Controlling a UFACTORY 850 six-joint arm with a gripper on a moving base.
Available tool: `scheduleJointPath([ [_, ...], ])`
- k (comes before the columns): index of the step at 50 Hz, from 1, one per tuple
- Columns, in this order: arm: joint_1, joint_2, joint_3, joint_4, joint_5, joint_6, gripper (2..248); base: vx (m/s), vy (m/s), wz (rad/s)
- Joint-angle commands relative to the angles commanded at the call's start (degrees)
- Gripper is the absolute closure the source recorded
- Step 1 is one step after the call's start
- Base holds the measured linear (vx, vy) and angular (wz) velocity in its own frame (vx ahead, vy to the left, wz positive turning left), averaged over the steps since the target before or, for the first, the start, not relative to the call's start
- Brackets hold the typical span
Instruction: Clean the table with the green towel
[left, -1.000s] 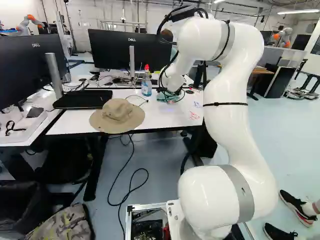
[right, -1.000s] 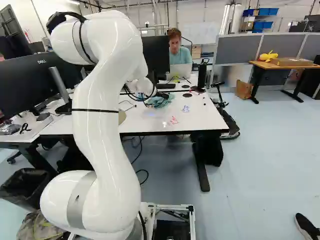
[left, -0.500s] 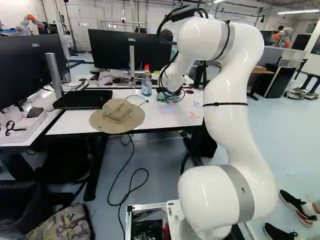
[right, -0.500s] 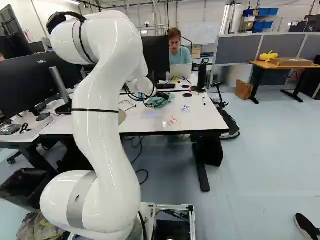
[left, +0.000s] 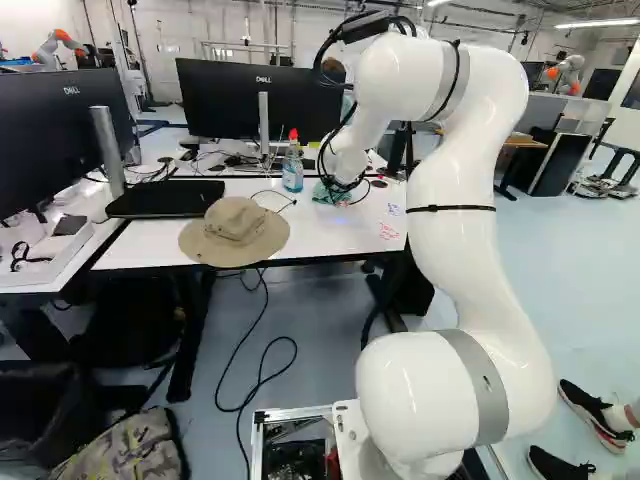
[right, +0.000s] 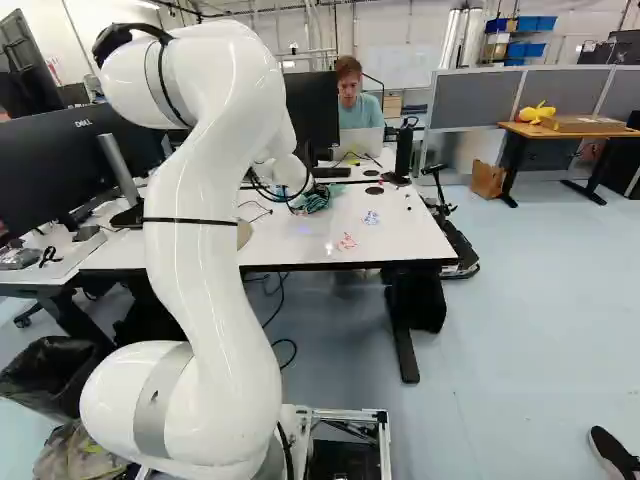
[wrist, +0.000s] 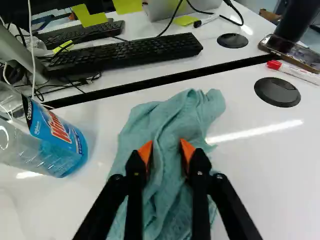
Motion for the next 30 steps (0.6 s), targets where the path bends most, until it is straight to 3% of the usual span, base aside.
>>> scheduleJointPath([
  [4, 0.0, 0.0, 0.0, 0.0, 0.0, 0.0, 154, 0.0, 0.0, 0.0],
  [5, 0.0, 0.0, 0.0, 0.0, 0.0, 0.0, 192, 0.0, 0.0, 0.0],
  [9, 0.0, 0.0, 0.0, 0.0, 0.0, 0.0, 192, 0.0, 0.0, 0.0],
  [10, 0.0, 0.0, 0.0, 0.0, 0.0, 0.0, 216, 0.0, 0.0, 0.0],
  [30, 0.0, 1.0, 0.3, 0.0, 0.0, 0.0, 223, 0.0, 0.0, 0.0],
])
